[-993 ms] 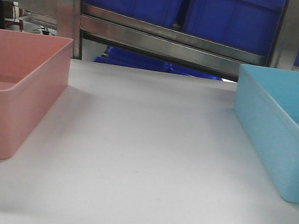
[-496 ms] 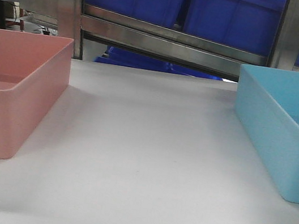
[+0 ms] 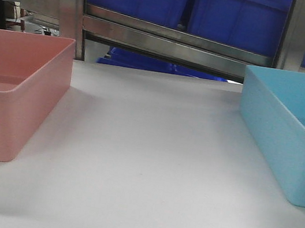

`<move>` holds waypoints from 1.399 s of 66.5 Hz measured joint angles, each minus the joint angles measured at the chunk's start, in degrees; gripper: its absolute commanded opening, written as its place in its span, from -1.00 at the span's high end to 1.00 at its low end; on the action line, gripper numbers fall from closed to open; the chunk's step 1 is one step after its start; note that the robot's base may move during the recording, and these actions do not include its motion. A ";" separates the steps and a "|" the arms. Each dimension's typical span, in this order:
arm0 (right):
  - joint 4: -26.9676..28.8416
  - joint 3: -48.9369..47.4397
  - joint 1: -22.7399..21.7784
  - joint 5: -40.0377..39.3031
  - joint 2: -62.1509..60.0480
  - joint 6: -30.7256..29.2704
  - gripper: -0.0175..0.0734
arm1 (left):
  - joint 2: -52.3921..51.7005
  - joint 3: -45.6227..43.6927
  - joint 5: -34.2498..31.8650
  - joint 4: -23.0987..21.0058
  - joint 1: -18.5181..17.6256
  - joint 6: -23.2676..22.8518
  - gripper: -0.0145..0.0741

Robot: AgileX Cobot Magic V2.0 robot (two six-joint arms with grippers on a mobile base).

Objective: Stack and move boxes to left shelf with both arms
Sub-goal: 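Lower the left gripper onto the rim of the pink bin, then grip the pink bin rim with the left gripper and lift it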

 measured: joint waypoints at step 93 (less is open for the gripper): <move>0.00 0.00 0.00 0.00 0.00 0.00 0.49 | 23.03 -4.06 0.28 -2.37 0.22 0.88 0.68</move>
